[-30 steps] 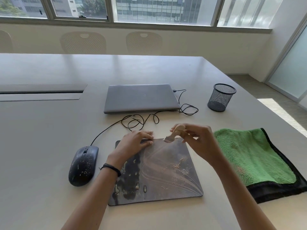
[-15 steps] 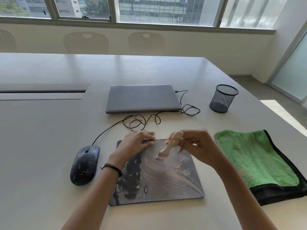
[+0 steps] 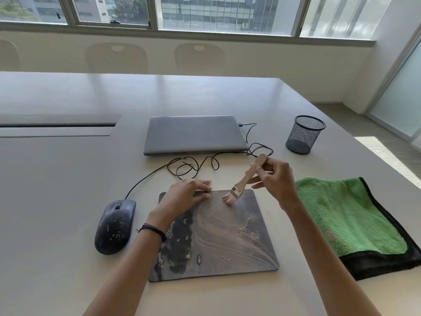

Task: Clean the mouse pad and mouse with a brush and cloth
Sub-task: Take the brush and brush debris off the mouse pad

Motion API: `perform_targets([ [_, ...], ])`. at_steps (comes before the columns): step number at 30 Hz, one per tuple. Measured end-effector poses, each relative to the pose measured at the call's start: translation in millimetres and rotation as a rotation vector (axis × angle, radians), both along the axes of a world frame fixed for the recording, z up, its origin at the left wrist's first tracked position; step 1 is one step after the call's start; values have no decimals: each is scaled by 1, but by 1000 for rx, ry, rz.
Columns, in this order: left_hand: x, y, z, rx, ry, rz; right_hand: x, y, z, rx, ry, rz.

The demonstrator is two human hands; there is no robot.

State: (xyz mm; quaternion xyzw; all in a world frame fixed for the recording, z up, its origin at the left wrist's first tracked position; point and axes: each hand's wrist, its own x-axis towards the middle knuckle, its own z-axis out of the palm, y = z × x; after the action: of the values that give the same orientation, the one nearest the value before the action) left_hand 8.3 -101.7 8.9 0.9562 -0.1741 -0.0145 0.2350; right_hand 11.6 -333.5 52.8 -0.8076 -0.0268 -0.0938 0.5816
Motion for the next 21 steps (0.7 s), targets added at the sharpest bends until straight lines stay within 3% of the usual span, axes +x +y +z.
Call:
perform_targets([
  [14, 0, 0, 0, 2, 7, -2, -8, 11, 10, 40, 192, 305],
  [21, 0, 0, 0, -12, 5, 3, 7, -4, 12, 78, 82, 73],
])
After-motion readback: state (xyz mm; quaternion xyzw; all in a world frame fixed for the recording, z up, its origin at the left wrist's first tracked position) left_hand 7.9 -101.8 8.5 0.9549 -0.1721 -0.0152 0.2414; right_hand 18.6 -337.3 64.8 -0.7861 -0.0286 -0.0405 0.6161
